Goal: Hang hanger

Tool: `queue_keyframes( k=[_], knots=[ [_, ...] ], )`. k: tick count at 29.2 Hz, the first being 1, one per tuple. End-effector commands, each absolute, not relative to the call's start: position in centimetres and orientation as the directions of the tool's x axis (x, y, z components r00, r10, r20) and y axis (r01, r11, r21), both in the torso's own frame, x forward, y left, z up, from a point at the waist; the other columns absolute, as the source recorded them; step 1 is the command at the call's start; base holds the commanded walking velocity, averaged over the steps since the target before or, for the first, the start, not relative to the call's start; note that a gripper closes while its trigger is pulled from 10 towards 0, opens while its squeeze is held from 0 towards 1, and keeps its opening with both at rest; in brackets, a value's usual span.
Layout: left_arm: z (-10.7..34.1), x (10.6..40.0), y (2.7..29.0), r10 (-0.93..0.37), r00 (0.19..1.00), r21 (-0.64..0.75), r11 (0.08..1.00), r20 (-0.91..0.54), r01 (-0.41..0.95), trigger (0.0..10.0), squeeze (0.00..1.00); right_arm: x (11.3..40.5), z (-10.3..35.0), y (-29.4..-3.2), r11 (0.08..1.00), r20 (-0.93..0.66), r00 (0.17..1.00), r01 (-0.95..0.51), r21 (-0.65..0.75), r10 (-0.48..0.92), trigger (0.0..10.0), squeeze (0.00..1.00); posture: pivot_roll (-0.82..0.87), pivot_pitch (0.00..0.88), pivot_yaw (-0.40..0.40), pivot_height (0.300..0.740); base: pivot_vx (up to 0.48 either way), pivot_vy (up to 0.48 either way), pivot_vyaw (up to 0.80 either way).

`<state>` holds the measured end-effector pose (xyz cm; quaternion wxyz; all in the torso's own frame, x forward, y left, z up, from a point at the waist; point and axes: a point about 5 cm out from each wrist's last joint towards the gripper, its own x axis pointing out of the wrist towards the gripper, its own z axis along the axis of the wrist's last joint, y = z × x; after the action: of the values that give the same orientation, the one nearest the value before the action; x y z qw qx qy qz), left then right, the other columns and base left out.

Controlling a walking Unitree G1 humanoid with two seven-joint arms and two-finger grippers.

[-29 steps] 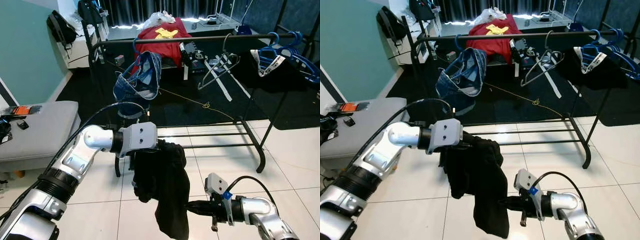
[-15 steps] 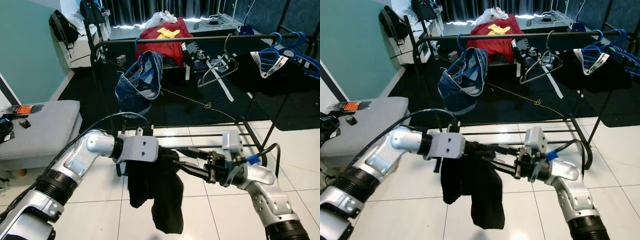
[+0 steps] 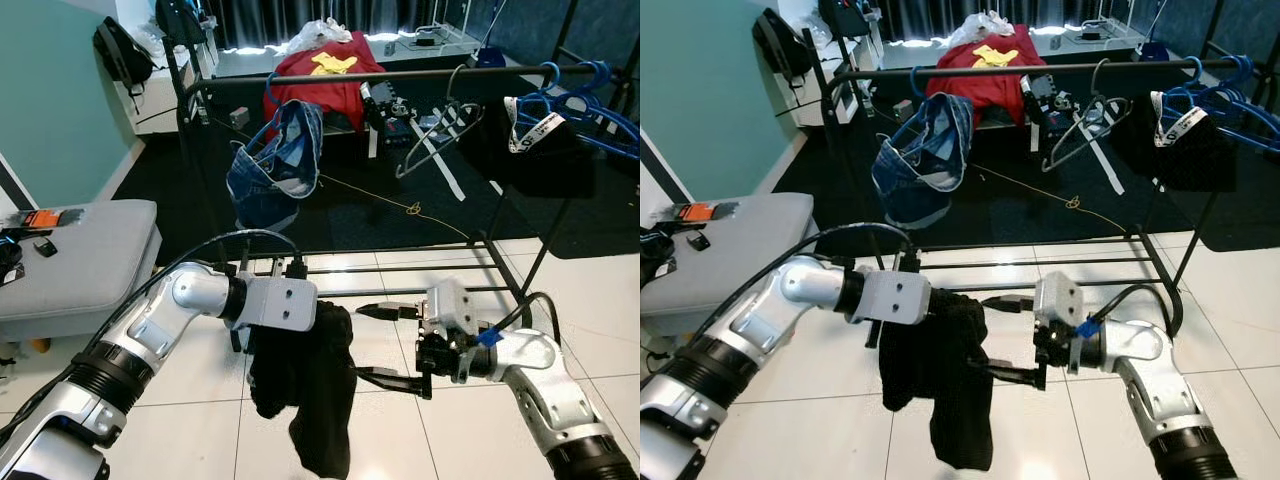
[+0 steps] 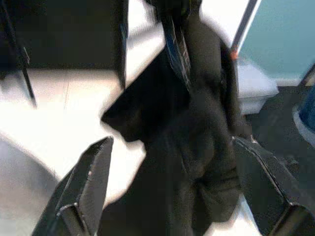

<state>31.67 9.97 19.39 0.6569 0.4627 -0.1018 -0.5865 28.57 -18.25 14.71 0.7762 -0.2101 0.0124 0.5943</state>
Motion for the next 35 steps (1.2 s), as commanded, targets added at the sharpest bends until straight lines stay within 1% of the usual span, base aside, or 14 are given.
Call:
queue_keyframes(
  k=[1,2,6,12,15,16,18,23,30,31,32,33,35],
  knots=[
    [19.9,31.3,9.7,-0.882,0.265,0.74,-0.128,-0.389,0.661,10.0,0.0,28.8,14.4,-18.2,0.177,-0.316,0.293,-0.921,-0.348,0.902,10.0,0.0,0.05,0.072,0.056,0.74,0.0,0.0,0.0],
    [19.9,30.7,9.5,-0.889,0.231,0.737,-0.157,-0.396,0.657,10.0,0.0,29.6,15.1,-18.6,0.206,-0.301,0.337,-0.896,-0.393,0.892,10.0,0.0,0.05,0.072,0.054,0.74,0.0,0.0,0.0],
    [19.7,30.2,9.2,-0.894,0.204,0.732,-0.177,-0.399,0.658,10.0,0.0,30.1,15.7,-18.6,0.222,-0.266,0.348,-0.885,-0.409,0.899,10.0,0.0,0.05,0.073,0.052,0.74,0.0,0.0,0.0],
    [19.6,29.4,8.4,-0.902,0.163,0.725,-0.202,-0.4,0.658,10.0,0.0,30.2,16.3,-17.0,0.177,-0.194,0.269,-0.902,-0.393,0.943,10.0,0.0,0.05,0.075,0.047,0.74,0.0,0.0,0.0],
    [19.5,29.3,8.4,-0.902,0.16,0.724,-0.205,-0.4,0.659,10.0,0.0,30.3,16.3,-16.8,0.171,-0.186,0.26,-0.904,-0.393,0.948,10.0,0.0,0.05,0.075,0.047,0.74,0.0,0.0,0.0],
    [19.7,29.2,8.1,-0.906,0.15,0.727,-0.208,-0.395,0.655,10.0,0.0,30.1,15.9,-16.4,0.134,-0.208,0.22,-0.923,-0.361,0.953,10.0,0.0,0.05,0.078,0.048,0.74,0.0,0.0,0.0],
    [19.9,29.0,7.8,-0.913,0.137,0.732,-0.211,-0.385,0.648,10.0,0.0,29.9,15.1,-16.1,0.089,-0.249,0.175,-0.943,-0.322,0.953,10.0,0.0,0.05,0.079,0.05,0.74,0.0,0.0,0.0],
    [20.0,28.8,7.6,-0.916,0.13,0.735,-0.213,-0.379,0.644,10.0,0.0,29.8,14.6,-16.1,0.067,-0.275,0.157,-0.949,-0.309,0.949,10.0,0.0,0.05,0.079,0.05,0.74,0.0,0.0,0.0],
    [20.6,27.9,6.7,-0.932,0.09,0.742,-0.218,-0.351,0.634,10.0,0.0,30.2,13.8,-15.6,0.058,-0.279,0.133,-0.963,-0.262,0.951,10.0,0.0,0.06,0.083,0.045,0.74,0.0,0.0,0.0],
    [20.7,27.9,6.7,-0.933,0.086,0.742,-0.22,-0.35,0.634,10.0,0.0,30.4,13.8,-15.5,0.066,-0.27,0.137,-0.965,-0.255,0.953,5.0,0.0,0.07,0.083,0.044,0.74,0.0,0.0,0.0],
    [20.7,27.9,6.7,-0.933,0.086,0.742,-0.22,-0.35,0.634,10.0,0.0,30.4,13.8,-15.5,0.066,-0.27,0.137,-0.965,-0.255,0.953,5.0,0.0,0.07,0.083,0.044,0.74,0.0,0.0,0.0],
    [20.7,27.8,6.7,-0.933,0.085,0.741,-0.221,-0.351,0.634,10.0,0.0,30.6,13.9,-15.4,0.08,-0.257,0.145,-0.965,-0.249,0.955,0.0,0.0,0.07,0.083,0.044,0.74,0.0,0.0,0.0],
    [20.7,27.8,6.7,-0.933,0.084,0.738,-0.22,-0.351,0.637,10.0,0.0,30.8,14.0,-15.4,0.094,-0.243,0.154,-0.966,-0.239,0.958,0.0,0.0,0.07,0.083,0.046,0.74,0.0,0.0,0.0]
  ],
)
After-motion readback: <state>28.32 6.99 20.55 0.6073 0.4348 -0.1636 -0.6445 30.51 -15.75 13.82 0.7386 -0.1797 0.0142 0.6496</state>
